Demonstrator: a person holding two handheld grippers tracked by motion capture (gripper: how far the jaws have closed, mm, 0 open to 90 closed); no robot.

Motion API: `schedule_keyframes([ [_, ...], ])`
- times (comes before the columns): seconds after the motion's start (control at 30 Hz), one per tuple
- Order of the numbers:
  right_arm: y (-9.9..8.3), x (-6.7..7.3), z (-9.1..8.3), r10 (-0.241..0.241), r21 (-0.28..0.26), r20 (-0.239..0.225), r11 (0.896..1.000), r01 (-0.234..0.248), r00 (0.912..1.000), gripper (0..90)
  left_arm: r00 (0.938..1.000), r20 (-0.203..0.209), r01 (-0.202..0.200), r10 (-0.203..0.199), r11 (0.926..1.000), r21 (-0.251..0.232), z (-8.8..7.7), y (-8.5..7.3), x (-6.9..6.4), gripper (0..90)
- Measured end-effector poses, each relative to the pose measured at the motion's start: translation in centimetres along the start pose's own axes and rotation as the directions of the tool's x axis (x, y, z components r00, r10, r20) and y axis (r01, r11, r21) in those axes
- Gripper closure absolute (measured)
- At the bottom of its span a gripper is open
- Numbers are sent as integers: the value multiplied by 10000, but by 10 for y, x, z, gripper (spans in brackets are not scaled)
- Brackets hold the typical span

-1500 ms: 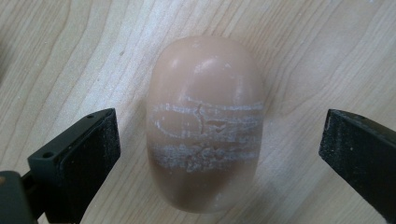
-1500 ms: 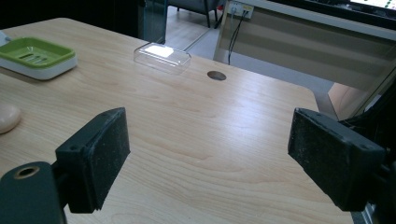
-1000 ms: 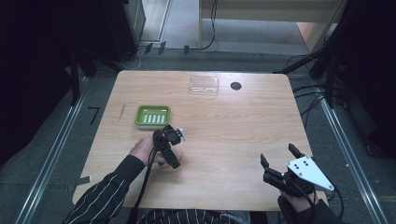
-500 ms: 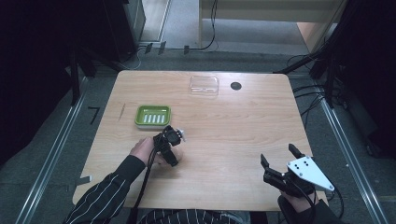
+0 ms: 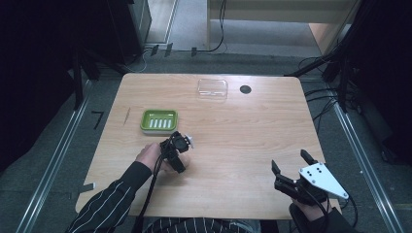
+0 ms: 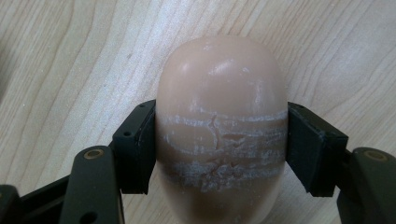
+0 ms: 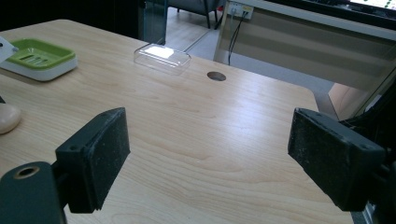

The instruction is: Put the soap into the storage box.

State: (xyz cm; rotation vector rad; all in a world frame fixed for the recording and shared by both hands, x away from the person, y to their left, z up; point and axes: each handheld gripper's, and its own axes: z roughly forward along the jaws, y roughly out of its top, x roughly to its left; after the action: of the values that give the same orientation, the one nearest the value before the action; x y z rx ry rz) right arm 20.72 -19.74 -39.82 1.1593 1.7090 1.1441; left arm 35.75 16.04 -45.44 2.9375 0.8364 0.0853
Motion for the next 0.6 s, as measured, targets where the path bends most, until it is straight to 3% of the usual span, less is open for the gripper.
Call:
schedule_keyframes([
  [0.33,0,0,0,31,3,-5,10000,-31,10000,134,9998,-47,-202,202,9998,48,-6,0,-2,339],
  [0.6,0,0,-1,23,4,-5,10000,-23,10000,134,9997,-91,-228,226,9996,-192,-17,-4,1,339],
])
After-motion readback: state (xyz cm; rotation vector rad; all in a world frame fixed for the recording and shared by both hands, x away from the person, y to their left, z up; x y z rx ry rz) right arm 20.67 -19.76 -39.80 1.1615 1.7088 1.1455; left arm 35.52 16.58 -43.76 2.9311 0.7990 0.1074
